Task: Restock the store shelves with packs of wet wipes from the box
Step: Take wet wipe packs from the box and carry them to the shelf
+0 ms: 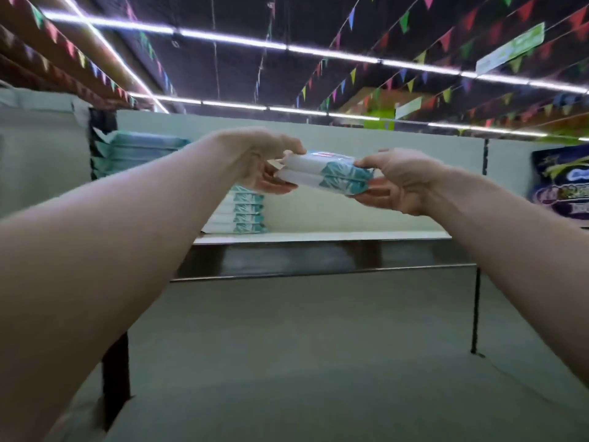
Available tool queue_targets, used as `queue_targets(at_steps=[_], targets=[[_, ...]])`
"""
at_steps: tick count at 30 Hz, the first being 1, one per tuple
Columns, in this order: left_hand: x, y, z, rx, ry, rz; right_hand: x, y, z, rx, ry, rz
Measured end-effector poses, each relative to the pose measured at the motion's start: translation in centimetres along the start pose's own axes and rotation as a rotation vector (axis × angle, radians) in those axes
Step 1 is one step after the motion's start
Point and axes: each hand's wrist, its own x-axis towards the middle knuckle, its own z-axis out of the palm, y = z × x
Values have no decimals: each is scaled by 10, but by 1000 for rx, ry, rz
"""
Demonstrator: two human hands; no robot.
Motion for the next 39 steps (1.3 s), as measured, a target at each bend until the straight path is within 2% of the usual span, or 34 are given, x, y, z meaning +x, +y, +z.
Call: queue_targets(at_steps=[9,13,19,24,30,35,39], targets=[[19,14,-34,183,279,51,66,-21,33,29,-218,-98],[30,8,-46,129,371,76,86,-23,48,0,-319,-141],[42,13,-65,54,487,202,111,-32,68,-6,-316,-229],[52,24,-86,39,507,253,124,-47,83,7,-313,-271],[66,28,-108,95,482,204,140,-56,102,-43,-319,-241],[72,19,-117,145,434,148,151,-48,118,-48,-300,-180],[69,19,-124,176,335,105,153,-45,126,-61,-287,-161]])
